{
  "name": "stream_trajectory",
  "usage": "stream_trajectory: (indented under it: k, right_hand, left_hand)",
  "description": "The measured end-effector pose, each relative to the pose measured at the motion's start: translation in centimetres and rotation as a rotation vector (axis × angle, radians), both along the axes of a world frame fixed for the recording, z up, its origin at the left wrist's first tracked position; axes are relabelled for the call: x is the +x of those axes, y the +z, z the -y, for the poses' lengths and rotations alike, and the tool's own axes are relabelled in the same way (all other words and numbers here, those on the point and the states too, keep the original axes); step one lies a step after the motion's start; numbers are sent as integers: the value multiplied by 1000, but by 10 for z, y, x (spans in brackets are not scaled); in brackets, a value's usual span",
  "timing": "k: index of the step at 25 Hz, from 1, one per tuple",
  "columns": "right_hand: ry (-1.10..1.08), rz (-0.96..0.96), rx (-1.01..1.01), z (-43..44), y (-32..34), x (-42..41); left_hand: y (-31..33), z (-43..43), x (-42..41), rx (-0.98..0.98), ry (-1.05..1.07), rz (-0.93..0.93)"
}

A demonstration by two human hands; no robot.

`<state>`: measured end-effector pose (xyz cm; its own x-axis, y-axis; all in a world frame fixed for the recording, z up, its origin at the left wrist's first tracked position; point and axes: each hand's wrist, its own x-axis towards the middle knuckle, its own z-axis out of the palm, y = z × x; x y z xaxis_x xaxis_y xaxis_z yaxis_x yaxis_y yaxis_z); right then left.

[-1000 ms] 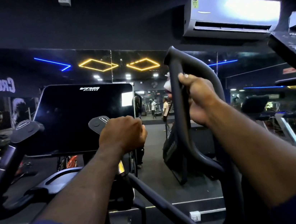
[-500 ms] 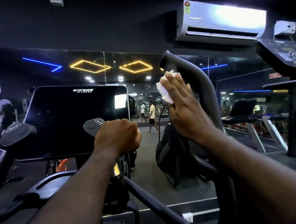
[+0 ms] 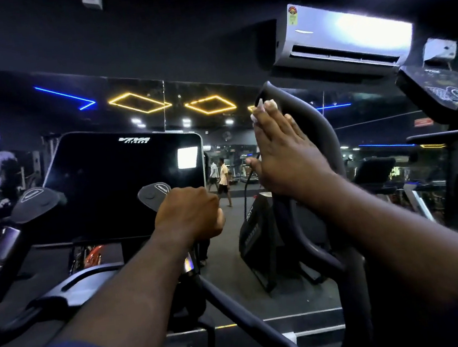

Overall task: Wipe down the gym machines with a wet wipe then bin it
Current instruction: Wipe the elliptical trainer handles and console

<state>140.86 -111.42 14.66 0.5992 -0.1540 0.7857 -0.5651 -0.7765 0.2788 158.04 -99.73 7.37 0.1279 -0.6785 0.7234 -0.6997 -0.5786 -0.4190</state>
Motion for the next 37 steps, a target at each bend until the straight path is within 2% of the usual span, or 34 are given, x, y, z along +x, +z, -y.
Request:
stream_trajectory:
  k: [3,5,8,10,12,14,16,19,21,24,26,30,32,34,37]
  right_hand:
    - [-43,-22,-77,-11,-39,-11]
    - [-72,-102,-198,-17,-75,-30]
    - [-201,-170,-342,-10,-37,-25]
    - [-343,-188,-297,-15,4,-11]
    - [-390,-219,-293,-21,8,-4]
    - [-312,-268,-334,-27,-24,-15]
    - [-80,-171,-323,-18,-65,-28]
    - [353,40,-76,-2,-101,-43]
    - [496,177,57,-3,-105,-38]
    - [522,395,265,-17,-72,-16]
    - [494,454,355,-22,-57,-7]
    - [589,805,509,-17,-92,-24]
    - [732,912,903,-14,-91,-23]
    - [889,1005,1243,-3,-61,-7]
    - [949,1053,1479,2,7,7]
  left_hand:
    - [0,2,0,2,5,-10]
    - [-2,3,-1,-1,9,-13]
    - [-1,2,-4,19,5,14]
    - [-2,1,-5,45,19,6]
    - [-3,1,-6,69,33,6]
    - [-1,0,-7,75,41,-2]
    - [-3,0,-6,70,47,-6]
    - [-3,-2,-8,38,34,10]
    - [-2,-1,-8,15,27,0]
    - [-1,1,-6,23,28,-7]
    - [-2,0,-6,25,41,10]
    - [-1,0,-7,21,41,-7]
    - [-1,1,-7,8,49,-23]
    - [0,1,-10,10,71,-38]
    - [0,0,-12,14,75,-50]
